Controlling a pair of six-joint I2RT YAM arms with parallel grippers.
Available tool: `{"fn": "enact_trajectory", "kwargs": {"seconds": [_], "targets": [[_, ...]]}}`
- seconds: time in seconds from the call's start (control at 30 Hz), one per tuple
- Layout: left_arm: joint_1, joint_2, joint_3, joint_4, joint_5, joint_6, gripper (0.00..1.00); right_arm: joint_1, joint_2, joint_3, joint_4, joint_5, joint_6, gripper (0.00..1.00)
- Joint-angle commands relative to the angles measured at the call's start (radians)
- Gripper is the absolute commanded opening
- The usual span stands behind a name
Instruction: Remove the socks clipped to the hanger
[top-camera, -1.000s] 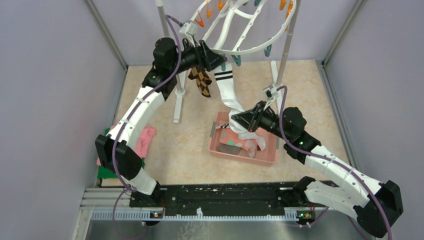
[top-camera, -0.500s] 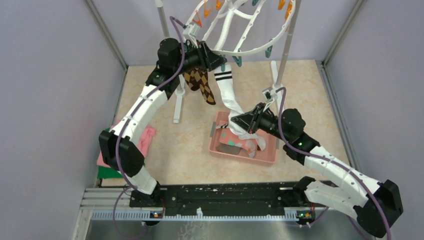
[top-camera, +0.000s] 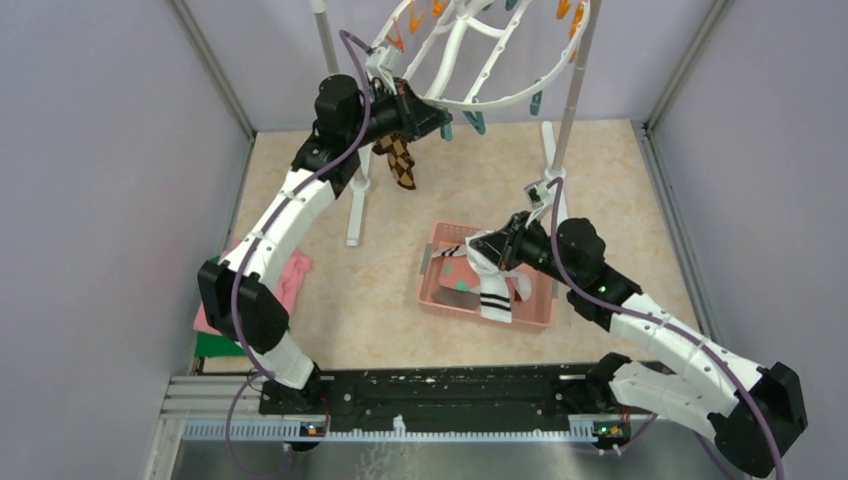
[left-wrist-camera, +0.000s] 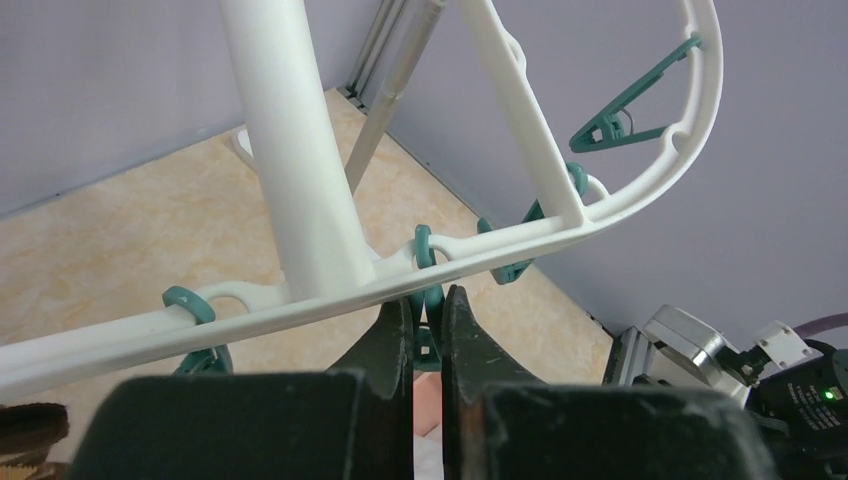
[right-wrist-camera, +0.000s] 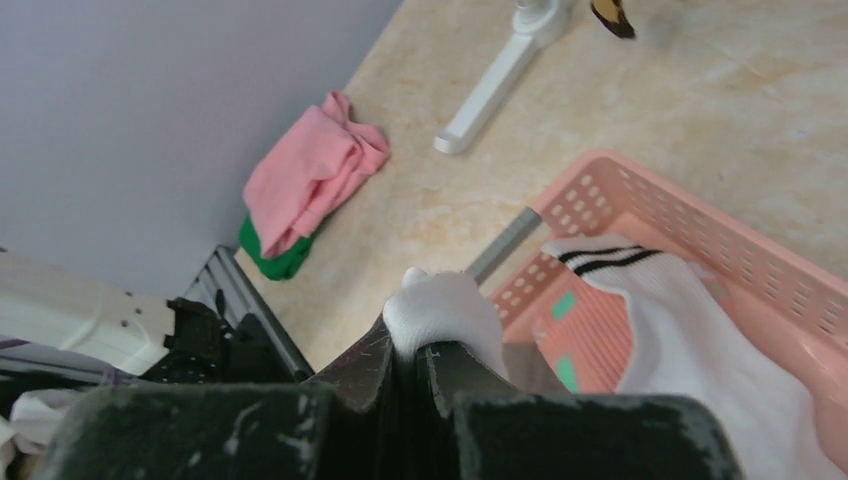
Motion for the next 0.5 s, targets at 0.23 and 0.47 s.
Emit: {"fn": "enact_trajectory", "kwargs": {"seconds": [0.23,0.47], "targets": [[-0.065,0.004,0.076,0.028,0.006,0.053,0.0,-0.014,-0.033,-0.021,0.129,0.261,-0.253,0.69],[-0.129,0.005,0.123,-0.043,-0.033,0.103,0.0,-0.014,0.372,0.119,0.53,0.218,-0.545,0.89]]}}
